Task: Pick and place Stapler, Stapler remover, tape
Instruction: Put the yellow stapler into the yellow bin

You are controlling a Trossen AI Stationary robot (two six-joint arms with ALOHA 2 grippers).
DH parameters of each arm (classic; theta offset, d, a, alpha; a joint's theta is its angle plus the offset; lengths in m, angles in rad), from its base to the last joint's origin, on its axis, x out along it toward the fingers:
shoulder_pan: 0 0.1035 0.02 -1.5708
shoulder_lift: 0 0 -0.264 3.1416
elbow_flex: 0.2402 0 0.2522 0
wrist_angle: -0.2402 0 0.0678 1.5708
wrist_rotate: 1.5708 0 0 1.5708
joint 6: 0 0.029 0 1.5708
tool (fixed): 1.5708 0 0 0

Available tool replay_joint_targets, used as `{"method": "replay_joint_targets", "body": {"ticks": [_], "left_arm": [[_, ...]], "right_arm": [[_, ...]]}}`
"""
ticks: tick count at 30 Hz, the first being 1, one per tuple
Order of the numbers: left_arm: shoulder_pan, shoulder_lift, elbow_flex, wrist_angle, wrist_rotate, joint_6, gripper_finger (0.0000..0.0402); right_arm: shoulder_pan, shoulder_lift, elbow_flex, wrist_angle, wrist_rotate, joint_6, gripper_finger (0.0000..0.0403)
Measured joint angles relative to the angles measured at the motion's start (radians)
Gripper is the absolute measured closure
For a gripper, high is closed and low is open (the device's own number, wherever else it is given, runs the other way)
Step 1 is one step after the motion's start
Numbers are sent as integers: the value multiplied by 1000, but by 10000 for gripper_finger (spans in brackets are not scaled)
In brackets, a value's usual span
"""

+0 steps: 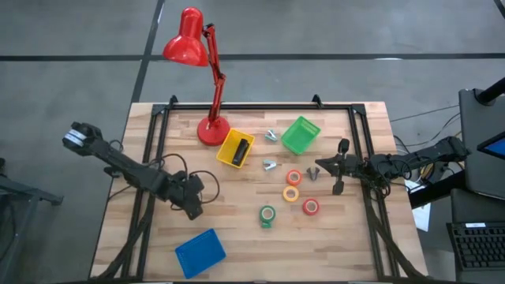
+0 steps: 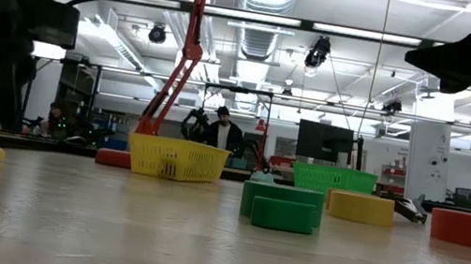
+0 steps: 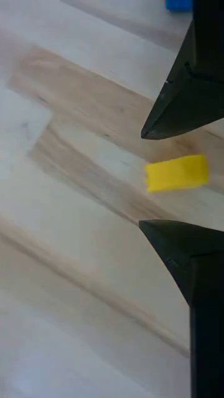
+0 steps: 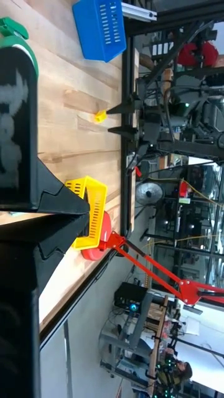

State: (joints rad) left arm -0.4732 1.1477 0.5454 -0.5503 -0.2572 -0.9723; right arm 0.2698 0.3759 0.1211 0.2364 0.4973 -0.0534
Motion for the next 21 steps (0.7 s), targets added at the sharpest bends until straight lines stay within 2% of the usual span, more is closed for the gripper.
{"method": "replay_joint_targets", "body": {"ticks": [4,9,21], "left_arm": [[-11,0,-21,1,8,-34,177],[-36,14,-45,79,19,-60,177],[-48,128,-40,87,14,-52,177]], "right_arm": [[0,0,0,0,0,0,394],[0,0,0,0,0,0,394],[0,0,0,0,0,-2,394]]}}
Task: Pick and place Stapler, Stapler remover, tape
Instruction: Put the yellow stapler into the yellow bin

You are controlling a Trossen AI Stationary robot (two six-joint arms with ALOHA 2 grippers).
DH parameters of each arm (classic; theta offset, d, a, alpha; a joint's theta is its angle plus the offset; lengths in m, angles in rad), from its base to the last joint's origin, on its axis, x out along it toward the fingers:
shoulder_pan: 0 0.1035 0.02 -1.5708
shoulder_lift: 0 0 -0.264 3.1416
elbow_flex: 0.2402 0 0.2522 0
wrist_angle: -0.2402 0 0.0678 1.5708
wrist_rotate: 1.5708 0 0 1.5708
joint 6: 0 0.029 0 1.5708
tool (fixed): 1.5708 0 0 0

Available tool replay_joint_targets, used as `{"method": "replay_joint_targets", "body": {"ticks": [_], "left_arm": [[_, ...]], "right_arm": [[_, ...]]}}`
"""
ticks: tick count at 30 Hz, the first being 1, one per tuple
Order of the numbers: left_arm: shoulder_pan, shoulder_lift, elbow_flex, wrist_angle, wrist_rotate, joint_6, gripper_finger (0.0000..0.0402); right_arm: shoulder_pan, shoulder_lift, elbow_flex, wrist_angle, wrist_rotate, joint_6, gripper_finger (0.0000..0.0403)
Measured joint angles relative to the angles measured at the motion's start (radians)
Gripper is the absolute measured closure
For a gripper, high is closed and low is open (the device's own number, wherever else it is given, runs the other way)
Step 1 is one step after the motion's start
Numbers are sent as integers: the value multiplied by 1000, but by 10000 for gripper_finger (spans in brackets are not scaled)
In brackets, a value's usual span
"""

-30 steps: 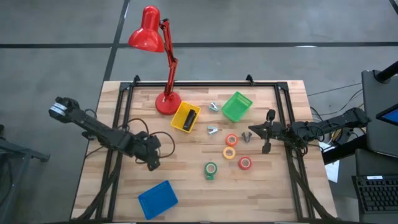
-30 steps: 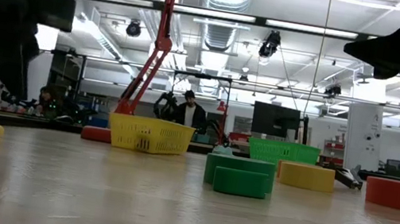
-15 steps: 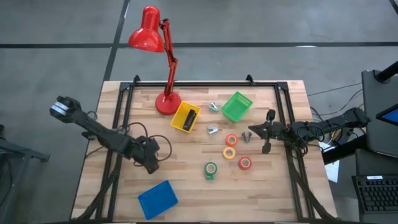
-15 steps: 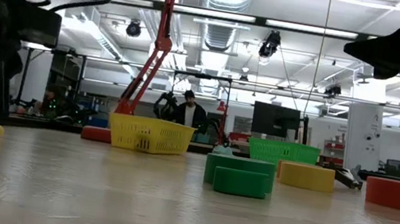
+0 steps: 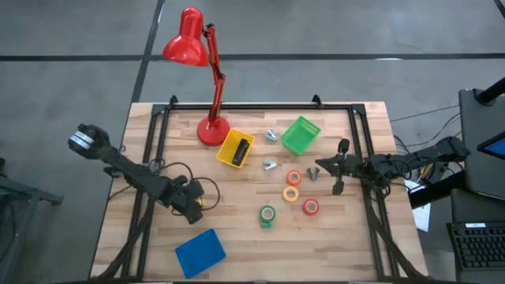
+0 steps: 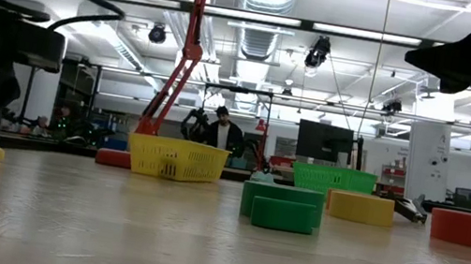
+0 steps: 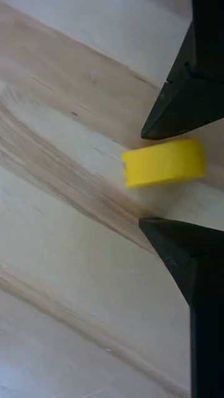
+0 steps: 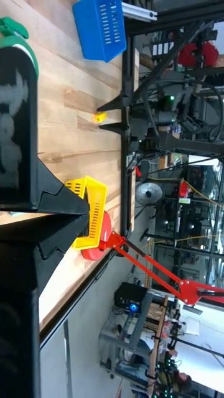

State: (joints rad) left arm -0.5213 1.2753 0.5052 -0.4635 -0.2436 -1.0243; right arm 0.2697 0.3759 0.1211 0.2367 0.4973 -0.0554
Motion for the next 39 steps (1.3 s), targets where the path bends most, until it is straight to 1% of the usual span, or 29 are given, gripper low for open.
{"method": "replay_joint_targets", "body": {"ticks": [4,7,18,22,26,30,32,36,39], "left_arm": [[0,15,10,-7,0,10,185],[0,16,14,-11,-1,34,201],[0,18,21,50,-55,123,298],[0,17,21,49,-60,132,324],[0,16,21,48,-60,129,329],[0,16,22,45,-49,133,311],[0,16,23,45,-42,133,307],[0,16,23,45,-42,136,320],[0,16,23,46,-62,163,334]], "right_arm": [[0,0,0,0,0,2,394],[0,0,0,0,0,1,394],[0,0,0,0,0,2,394],[0,0,0,0,0,2,394],[0,0,0,0,0,1,394],[0,0,0,0,0,0,394],[0,0,0,0,0,2,394],[0,0,0,0,0,1,394],[0,0,0,0,0,0,394]]}}
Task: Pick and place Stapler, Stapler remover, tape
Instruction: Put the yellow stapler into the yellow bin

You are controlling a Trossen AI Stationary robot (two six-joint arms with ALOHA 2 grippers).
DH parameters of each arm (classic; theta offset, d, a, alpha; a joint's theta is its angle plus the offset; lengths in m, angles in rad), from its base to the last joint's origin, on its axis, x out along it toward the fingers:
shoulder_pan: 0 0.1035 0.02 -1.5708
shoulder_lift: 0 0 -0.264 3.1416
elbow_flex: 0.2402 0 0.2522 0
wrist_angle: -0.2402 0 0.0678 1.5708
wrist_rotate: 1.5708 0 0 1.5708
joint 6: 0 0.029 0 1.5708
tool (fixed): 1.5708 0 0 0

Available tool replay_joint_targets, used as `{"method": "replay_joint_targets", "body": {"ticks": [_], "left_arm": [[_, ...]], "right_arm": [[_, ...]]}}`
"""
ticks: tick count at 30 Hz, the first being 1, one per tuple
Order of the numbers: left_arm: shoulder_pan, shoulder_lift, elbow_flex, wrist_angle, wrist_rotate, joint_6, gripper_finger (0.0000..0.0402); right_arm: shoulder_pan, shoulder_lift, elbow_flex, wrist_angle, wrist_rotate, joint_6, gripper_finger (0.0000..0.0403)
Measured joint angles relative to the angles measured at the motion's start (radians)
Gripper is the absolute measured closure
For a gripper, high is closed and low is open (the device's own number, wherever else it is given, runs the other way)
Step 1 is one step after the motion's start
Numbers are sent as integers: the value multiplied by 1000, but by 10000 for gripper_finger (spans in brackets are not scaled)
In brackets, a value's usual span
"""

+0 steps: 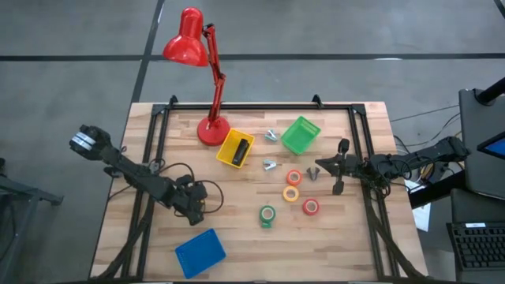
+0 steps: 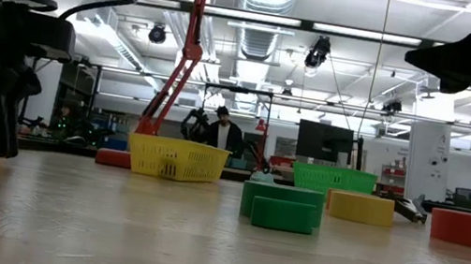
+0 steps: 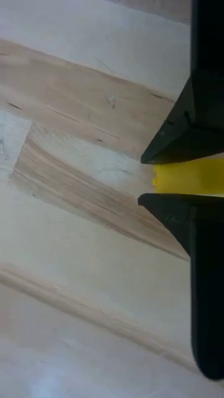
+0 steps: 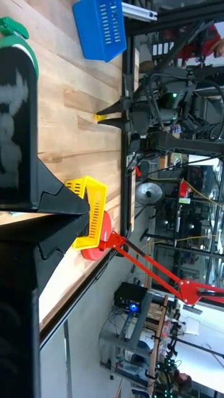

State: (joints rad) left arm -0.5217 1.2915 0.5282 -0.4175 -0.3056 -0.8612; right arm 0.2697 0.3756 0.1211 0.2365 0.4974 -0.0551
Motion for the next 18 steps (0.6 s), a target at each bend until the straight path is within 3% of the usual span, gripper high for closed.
{"method": "replay_joint_targets", "body": {"ticks": [8,18], "left_arm": [[3,-1,36,-3,-121,79,351],[10,-1,98,-5,-156,153,397]], "right_arm": [[0,0,0,0,0,2,394],[0,0,0,0,0,2,394]]}}
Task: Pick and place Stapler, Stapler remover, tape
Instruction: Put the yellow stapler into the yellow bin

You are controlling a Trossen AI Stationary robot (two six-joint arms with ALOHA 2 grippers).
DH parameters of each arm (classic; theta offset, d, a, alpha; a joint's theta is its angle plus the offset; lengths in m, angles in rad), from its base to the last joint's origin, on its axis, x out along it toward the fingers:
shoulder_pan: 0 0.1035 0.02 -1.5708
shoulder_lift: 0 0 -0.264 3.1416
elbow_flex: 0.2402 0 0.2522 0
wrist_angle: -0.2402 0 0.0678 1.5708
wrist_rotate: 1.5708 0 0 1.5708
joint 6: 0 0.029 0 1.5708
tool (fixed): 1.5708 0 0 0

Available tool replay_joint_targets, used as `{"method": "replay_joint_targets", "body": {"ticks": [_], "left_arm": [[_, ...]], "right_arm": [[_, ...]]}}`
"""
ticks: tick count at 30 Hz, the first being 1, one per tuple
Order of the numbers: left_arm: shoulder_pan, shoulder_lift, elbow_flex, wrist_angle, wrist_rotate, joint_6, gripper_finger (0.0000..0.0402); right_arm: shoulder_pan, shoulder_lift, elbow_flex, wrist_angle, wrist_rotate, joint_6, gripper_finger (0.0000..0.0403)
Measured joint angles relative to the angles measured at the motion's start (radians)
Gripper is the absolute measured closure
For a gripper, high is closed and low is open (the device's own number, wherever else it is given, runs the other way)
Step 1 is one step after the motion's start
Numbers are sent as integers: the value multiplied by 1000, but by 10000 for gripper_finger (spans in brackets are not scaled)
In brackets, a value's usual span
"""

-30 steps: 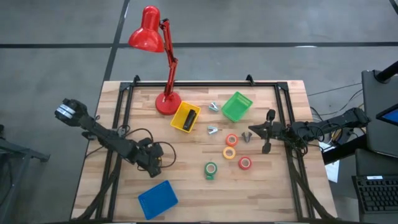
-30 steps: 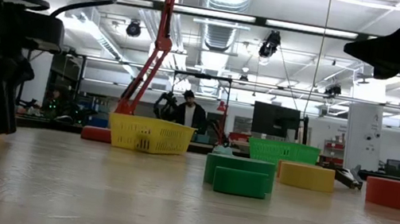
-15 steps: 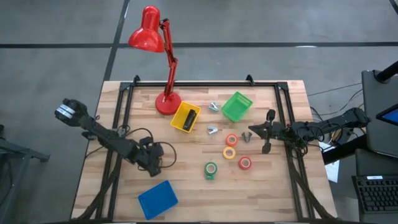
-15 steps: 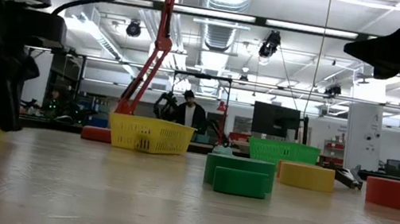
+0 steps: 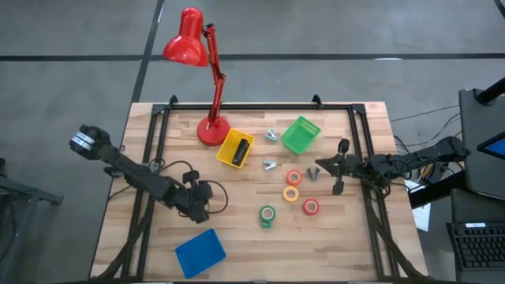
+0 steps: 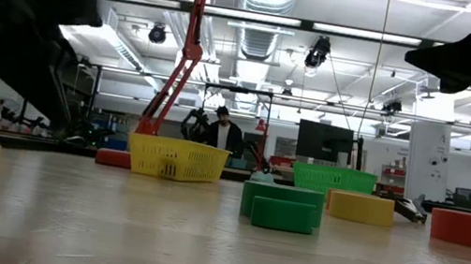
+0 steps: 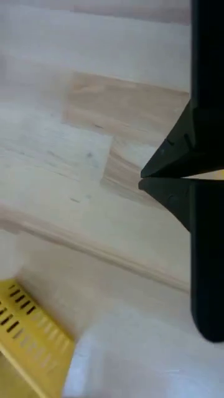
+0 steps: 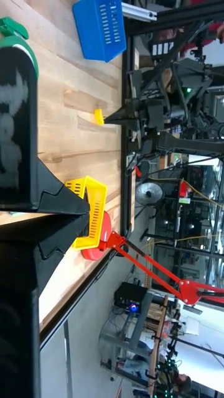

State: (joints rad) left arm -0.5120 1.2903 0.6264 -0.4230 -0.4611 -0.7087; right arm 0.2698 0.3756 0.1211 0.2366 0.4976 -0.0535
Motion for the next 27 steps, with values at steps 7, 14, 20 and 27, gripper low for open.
{"method": "replay_joint_targets", "body": {"ticks": [7,14,20,27], "left_arm": [[-1,0,31,-98,143,-67,369],[-18,0,23,-342,164,-249,290],[-64,0,23,-324,187,-271,239],[-73,2,-19,-299,169,-314,232]], "right_arm": [[0,0,0,0,0,-2,394],[0,0,0,0,0,0,394],[0,0,0,0,0,0,394],[0,0,0,0,0,-2,394]]}}
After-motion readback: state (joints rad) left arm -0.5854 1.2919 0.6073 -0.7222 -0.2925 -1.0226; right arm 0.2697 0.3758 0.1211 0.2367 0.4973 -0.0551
